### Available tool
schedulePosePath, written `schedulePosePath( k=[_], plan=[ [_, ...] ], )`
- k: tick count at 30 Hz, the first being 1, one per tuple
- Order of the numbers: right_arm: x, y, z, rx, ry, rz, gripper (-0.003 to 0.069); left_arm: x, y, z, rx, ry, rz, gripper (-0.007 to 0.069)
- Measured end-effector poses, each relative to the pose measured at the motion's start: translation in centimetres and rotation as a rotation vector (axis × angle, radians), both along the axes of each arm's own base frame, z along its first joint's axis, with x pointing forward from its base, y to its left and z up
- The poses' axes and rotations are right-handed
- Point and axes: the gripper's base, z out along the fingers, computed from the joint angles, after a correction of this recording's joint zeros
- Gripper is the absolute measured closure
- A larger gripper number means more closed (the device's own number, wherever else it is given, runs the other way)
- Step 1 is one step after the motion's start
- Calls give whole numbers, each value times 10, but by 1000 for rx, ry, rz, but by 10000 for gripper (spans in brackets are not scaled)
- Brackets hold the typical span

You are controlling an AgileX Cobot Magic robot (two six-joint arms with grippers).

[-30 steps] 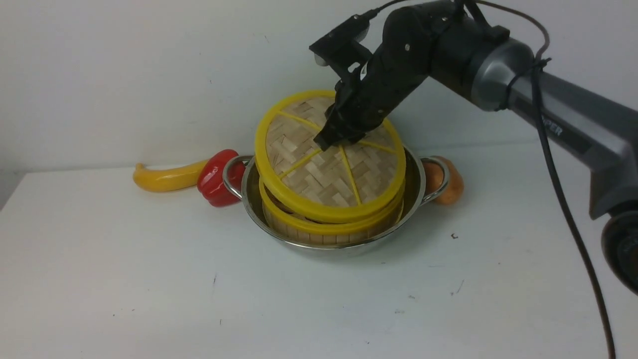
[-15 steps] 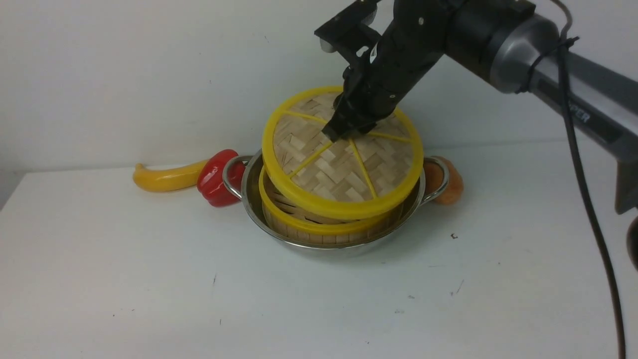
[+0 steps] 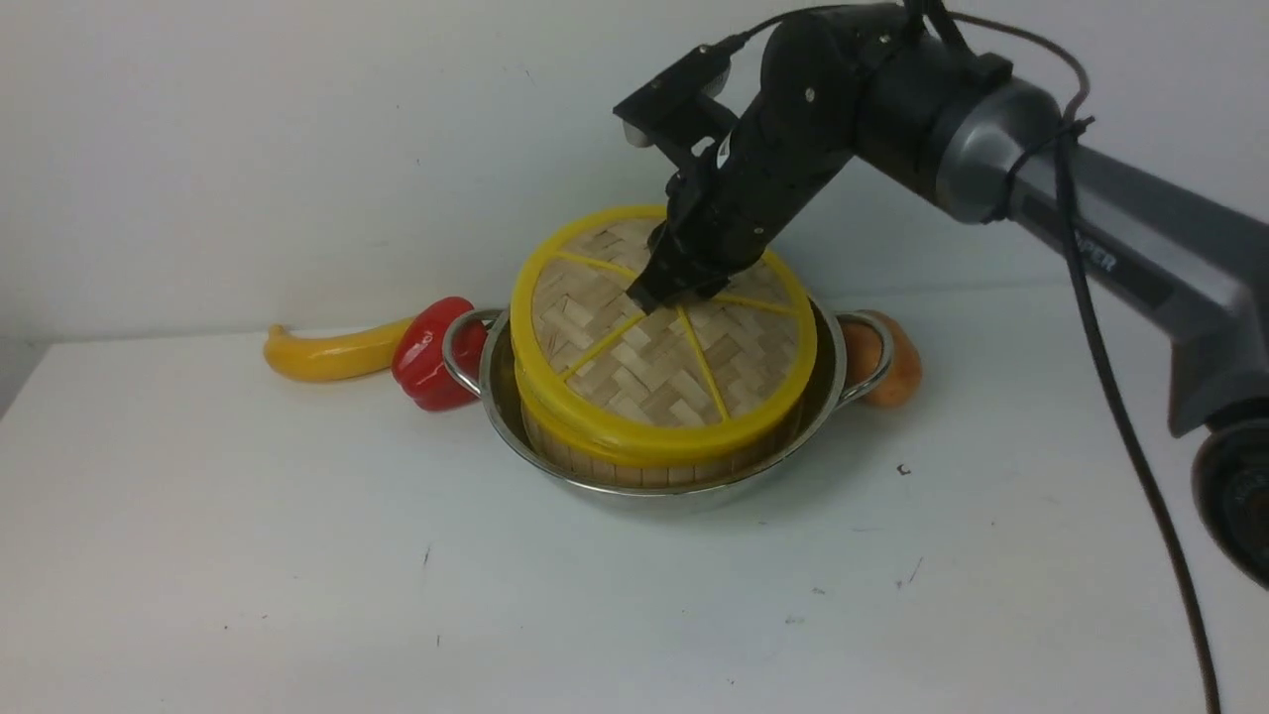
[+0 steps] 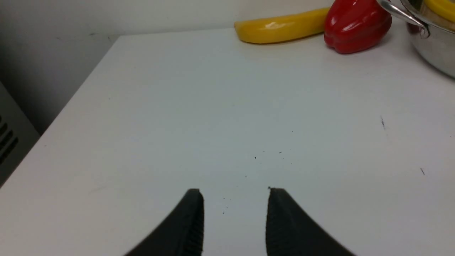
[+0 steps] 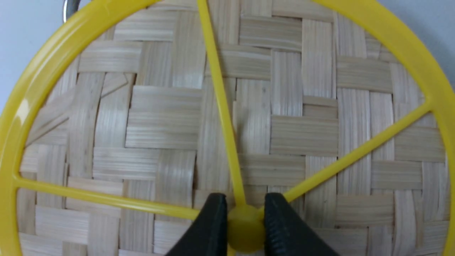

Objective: Place the steamer in the pot on the white table, and put the lid on the steamer.
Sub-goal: 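Place the bamboo steamer lid onto the steamer basket in the pot with the right gripper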

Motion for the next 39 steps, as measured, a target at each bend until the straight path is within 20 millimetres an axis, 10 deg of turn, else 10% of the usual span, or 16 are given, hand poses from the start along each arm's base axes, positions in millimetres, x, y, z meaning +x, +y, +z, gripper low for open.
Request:
schedulePosePath(
  k=[39],
  plan=[
    [8, 3, -12, -6, -43, 9, 516, 0, 0, 0, 1, 0, 0, 384]
  ],
)
